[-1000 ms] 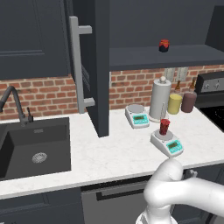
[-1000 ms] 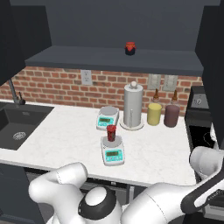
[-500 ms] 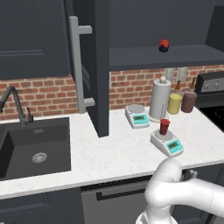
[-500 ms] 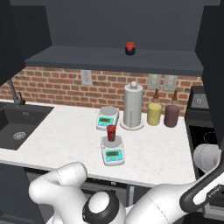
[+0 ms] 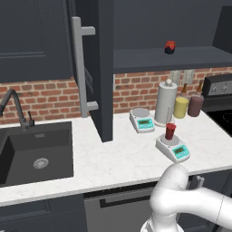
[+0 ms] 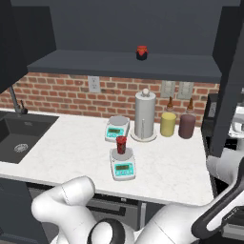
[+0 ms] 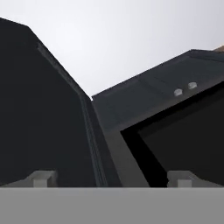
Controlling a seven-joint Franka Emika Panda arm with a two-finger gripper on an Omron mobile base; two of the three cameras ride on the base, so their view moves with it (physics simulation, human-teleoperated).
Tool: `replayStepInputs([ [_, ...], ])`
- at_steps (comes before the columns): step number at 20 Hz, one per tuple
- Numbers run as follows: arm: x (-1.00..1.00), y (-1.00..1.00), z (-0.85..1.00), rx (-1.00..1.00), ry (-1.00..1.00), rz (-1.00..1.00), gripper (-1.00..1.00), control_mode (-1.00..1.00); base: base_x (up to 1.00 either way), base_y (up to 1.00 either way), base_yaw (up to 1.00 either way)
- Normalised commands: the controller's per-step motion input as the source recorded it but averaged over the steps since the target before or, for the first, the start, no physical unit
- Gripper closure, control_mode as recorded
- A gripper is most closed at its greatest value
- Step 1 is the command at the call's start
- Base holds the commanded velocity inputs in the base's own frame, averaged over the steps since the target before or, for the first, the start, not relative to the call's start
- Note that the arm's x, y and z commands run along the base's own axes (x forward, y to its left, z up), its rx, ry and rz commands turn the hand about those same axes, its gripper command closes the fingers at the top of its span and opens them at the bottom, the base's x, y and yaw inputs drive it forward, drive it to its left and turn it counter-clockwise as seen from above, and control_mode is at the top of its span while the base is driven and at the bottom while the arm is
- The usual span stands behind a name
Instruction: Pick the yogurt and place it on the digital scale for weighing, and close the cabinet.
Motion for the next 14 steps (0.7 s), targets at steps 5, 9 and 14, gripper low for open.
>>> replayStepInputs([
  [5, -0.25, 0.96, 0.88, -0.38, -0.15, 0.06, -1.0, -1.0, 0.0, 0.0, 0.0],
  [9, 0.0, 1.0, 0.39, -0.39, 0.13, 0.0, -1.0, -1.0, 0.0, 0.0, 0.0],
  [14, 0.1, 0.97, 0.15, -0.36, 0.48, -0.01, -1.0, -1.0, 0.0, 0.0, 0.0],
])
